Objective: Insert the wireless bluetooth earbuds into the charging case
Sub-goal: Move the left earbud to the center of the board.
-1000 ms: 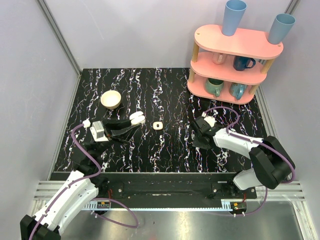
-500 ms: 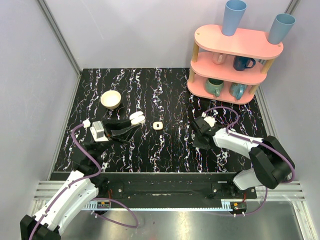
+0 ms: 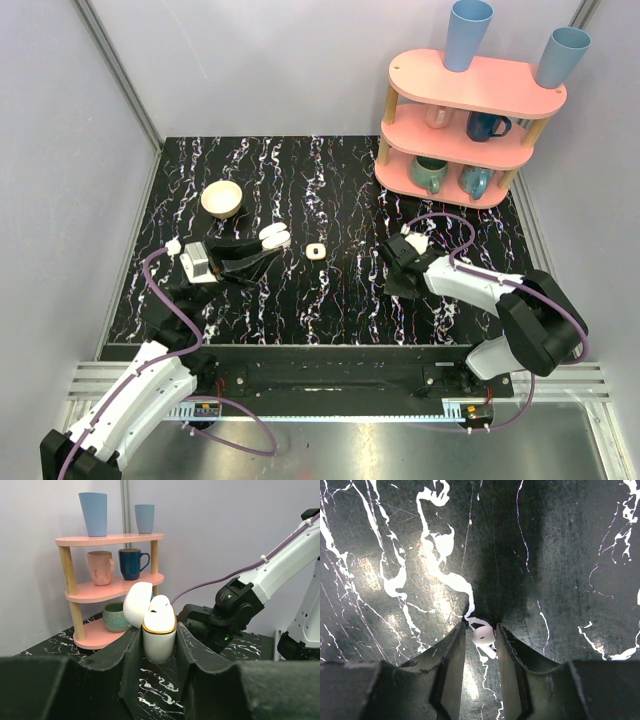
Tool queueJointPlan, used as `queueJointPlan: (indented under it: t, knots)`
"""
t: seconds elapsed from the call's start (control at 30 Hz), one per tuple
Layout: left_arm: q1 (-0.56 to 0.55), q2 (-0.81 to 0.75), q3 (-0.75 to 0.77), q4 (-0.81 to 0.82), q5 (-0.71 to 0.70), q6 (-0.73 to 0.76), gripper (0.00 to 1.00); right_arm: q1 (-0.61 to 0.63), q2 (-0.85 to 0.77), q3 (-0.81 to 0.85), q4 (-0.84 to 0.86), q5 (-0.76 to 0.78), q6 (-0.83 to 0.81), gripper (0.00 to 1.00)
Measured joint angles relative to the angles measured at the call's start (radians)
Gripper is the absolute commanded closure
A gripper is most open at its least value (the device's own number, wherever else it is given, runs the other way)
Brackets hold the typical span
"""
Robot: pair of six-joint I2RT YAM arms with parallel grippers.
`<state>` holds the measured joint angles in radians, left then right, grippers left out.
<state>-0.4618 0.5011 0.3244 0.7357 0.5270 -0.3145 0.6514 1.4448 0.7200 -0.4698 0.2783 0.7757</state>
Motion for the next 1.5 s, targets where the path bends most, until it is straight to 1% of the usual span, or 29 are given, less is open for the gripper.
queueJointPlan:
  t: [0.3,0.47,0.6,0.73,1.1,1.5]
  knots:
    - [0.0,0.0,0.0,0.0,0.0,0.0,1.0,0.003,0.01,0.008,0.0,0.007,0.0,0.66]
    - [0.0,0.0,0.0,0.0,0.0,0.0,1.0,0.003,0.01,0.008,0.0,0.01,0.0,0.66]
    - [0.0,0.0,0.0,0.0,0.0,0.0,1.0,0.003,0.01,0.008,0.001,0.009,-0.005,0.62]
    - [0.0,0.0,0.0,0.0,0.0,0.0,1.0,0.008,0.01,0.008,0.002,0.008,-0.025,0.61]
    - [0.0,0.0,0.0,0.0,0.0,0.0,1.0,0.021,0.021,0.016,0.003,0.005,-0.099,0.64]
    - [0.0,0.0,0.0,0.0,0.0,0.0,1.0,0.025,0.041,0.032,0.01,0.008,-0.121,0.65]
